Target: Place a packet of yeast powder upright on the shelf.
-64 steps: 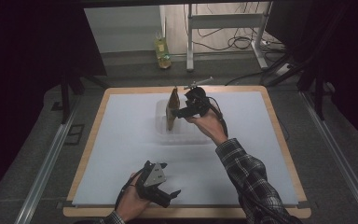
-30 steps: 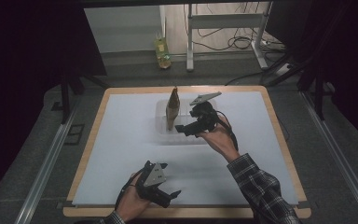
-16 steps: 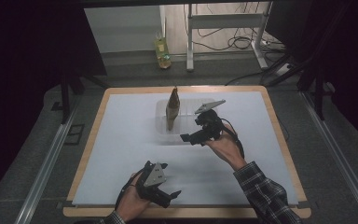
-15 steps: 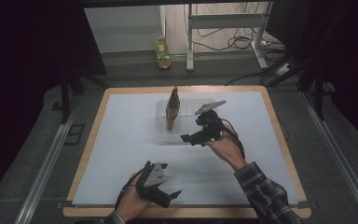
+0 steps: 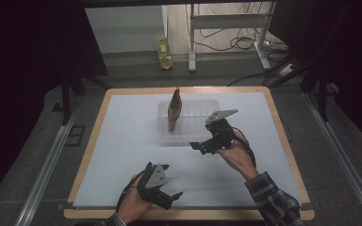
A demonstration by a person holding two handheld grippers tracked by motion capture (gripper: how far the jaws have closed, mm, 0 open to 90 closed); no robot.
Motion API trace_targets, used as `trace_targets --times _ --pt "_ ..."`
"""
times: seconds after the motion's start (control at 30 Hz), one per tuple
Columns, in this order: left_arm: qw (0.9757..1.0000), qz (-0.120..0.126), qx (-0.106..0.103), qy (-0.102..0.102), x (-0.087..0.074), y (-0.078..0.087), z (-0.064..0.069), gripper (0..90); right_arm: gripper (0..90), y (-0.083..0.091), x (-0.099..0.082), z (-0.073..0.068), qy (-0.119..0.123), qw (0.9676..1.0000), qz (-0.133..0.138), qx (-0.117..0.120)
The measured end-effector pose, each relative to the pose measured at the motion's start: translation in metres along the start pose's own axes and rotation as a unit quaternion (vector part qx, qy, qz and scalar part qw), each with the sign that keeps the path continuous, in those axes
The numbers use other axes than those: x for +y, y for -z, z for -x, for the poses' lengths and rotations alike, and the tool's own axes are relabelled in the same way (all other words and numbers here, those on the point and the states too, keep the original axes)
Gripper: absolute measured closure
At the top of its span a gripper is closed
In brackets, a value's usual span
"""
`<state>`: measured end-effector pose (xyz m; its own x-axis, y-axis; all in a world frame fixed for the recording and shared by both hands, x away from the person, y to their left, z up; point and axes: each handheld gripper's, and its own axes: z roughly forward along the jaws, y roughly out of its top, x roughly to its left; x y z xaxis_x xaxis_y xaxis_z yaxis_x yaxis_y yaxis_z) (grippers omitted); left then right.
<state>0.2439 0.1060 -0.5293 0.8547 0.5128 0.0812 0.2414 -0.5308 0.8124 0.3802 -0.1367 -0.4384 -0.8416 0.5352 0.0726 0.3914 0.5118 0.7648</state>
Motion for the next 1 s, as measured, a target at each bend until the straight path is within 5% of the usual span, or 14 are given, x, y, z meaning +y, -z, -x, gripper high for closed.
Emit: trace_targets --times 1.0 --pt "0.9999 0.008 0.001 0.011 0.000 0.001 -0.002 0.8 3.0 0.038 -0.053 -0.005 0.007 0.9998 -0.004 -0.020"
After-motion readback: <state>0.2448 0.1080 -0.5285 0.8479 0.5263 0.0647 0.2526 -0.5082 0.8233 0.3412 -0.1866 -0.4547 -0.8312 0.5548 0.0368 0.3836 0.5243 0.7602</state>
